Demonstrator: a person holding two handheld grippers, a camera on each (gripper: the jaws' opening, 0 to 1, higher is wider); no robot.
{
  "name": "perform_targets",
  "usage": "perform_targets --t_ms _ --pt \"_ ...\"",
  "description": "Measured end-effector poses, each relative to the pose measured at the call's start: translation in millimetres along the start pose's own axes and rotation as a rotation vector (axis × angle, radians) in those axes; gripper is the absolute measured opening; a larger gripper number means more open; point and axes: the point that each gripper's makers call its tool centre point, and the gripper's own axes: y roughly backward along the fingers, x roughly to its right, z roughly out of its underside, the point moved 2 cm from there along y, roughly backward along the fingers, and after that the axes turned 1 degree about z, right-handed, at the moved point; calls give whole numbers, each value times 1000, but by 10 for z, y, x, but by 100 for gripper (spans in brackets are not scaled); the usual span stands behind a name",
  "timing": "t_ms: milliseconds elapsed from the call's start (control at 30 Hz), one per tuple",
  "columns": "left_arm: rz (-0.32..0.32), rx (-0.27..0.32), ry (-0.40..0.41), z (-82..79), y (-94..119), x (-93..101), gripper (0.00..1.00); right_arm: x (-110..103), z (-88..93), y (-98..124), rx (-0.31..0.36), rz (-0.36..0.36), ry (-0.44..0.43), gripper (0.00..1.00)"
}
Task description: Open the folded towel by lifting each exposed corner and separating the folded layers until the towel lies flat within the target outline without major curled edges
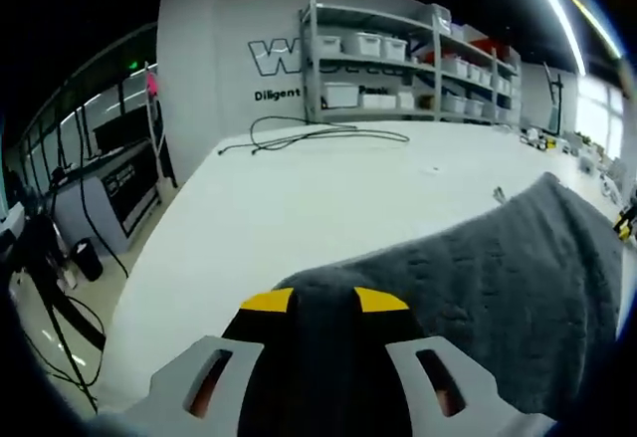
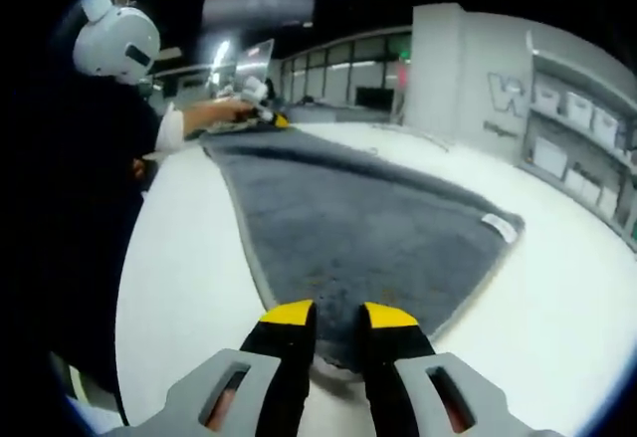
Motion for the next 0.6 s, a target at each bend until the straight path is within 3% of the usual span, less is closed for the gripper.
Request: perform_targets --t_ms 233,600 --pt "4 -21 -8 48 -56 -21 20 -1 39 79 -26 10 -15 15" --pt "5 -73 -26 125 -148 -6 19 64 95 156 -33 -18 -144 13"
